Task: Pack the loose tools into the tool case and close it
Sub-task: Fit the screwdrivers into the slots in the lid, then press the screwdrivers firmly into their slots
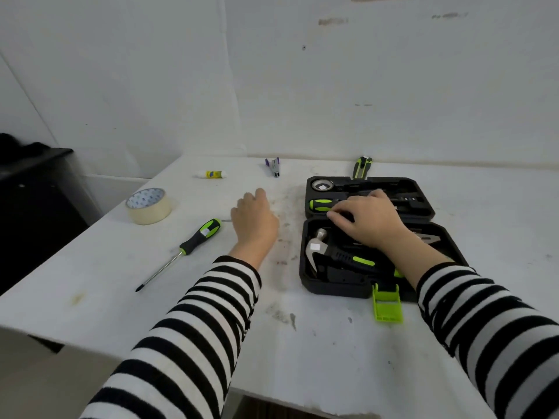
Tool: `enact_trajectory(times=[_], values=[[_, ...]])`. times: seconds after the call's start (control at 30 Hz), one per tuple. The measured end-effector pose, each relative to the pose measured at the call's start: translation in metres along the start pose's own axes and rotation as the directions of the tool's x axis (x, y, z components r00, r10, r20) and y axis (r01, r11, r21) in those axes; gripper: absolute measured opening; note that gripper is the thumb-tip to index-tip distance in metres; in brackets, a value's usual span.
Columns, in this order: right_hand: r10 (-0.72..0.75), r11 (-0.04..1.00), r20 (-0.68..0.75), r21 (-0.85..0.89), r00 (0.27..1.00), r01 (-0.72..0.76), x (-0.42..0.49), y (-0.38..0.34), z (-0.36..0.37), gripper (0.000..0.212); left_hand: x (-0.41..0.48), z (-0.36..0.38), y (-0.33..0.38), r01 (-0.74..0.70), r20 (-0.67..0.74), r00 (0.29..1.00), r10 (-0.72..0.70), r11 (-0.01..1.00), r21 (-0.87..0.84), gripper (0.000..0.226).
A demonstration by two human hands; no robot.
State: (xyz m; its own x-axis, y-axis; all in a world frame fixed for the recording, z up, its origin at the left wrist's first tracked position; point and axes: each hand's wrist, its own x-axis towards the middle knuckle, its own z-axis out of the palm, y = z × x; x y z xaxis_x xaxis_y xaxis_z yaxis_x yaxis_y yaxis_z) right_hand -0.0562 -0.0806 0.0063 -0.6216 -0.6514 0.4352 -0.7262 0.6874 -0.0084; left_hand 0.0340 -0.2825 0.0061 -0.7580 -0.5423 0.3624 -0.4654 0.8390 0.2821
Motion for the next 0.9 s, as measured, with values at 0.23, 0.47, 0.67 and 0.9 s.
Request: enact_trajectory(times=[0.23,0.47,0.67,0.9], values=[[0.134,0.991,-0.043,0.008,0.99,-0.134,0.014,-0.051,0.001,0.037,-0.004,-0.015,-0.053,0.212,0.291,0.893,-0.342,0.892,0.399,0.058],[0.308,0.891,-0.021,0.357,0.951,-0.281,0.001,-0.038,0.003,0.03,-0.004,-0.016,-0.087,0.047,0.156,0.987,-0.046,0.999,0.001,0.034],[0.484,0.677,0.07,0.602,0.872,-0.424,-0.011,-0.006,-0.016,0.032,-0.004,-0.026,-0.023,-0.183,0.031,0.978,0.206,0.92,-0.348,0.028],[0.466,0.292,0.229,0.872,0.855,-0.393,-0.013,0.009,-0.043,0.029,-0.007,-0.03,0.091,-0.554,-0.059,0.814,0.578,0.742,-0.377,0.032]])
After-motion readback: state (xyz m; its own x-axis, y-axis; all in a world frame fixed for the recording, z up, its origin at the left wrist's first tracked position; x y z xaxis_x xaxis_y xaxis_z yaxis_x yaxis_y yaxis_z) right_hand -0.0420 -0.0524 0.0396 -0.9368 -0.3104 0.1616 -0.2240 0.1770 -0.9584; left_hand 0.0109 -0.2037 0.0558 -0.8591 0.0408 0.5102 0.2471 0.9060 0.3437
